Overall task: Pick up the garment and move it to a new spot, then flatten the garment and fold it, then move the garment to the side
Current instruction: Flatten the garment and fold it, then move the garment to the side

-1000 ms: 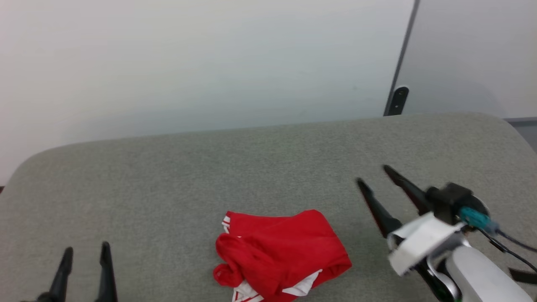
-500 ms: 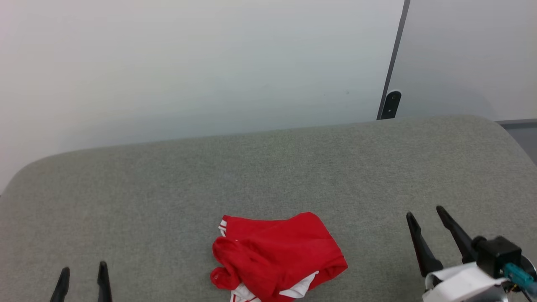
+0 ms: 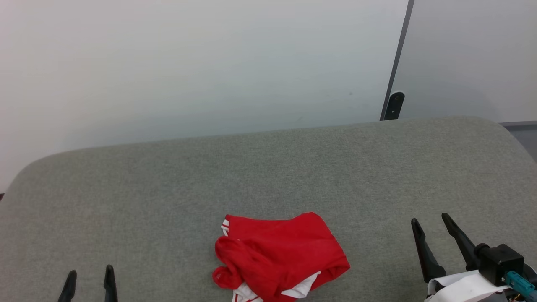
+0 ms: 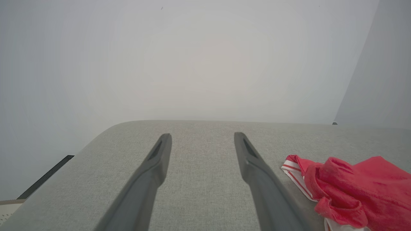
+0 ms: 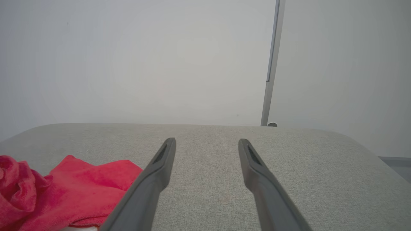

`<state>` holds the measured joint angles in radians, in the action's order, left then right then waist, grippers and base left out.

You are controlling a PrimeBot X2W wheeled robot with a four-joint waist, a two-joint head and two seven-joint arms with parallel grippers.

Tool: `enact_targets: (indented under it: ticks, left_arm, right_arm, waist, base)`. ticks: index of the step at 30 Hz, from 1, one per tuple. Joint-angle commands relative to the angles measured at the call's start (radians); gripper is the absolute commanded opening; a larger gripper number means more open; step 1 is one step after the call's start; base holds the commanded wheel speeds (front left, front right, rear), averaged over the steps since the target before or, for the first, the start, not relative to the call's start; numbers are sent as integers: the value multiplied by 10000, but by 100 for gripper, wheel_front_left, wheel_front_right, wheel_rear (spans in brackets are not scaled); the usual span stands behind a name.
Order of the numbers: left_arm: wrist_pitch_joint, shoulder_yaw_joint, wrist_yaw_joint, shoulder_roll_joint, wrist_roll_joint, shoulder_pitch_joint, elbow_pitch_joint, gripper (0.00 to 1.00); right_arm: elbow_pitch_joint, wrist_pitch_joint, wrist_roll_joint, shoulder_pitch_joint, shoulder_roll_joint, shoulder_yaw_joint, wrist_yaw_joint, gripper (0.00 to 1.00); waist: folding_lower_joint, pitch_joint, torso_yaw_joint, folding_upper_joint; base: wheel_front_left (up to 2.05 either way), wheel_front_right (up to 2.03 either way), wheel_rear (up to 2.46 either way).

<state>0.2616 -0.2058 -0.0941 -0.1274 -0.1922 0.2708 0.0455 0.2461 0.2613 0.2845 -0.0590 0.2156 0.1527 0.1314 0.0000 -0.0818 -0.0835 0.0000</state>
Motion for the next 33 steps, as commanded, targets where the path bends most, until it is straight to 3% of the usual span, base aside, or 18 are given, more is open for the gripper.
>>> enact_targets:
  ticks: [1,10,21,33]
  left_arm:
    - [40,-42,-38,19,44,-69,5,100]
    - [39,112,-208,-4,486,-206,-103,100]
    - [11,490,-341,-726,112,-778,-873,100]
    - [-461,909,-376,-1098,-438,-913,-855,100]
  right_arm:
    - [3,46,-73,83,-13,-9,-17,100]
    - [217,47,-88,92,-64,160,-17,100]
    - [1337,-72,381,-146,82,1226,-17,100]
    - [3099,-3722,1961,-1421,497,2070,-18,100]
  waist:
    - [0,1,4,0]
    - [0,-69,335,0]
    - [0,-509,1969,0]
    - [0,-763,3521,0]
  base:
    - [0,0,0]
    - [0,0,0]
    - [0,0,0]
    - [0,0,0]
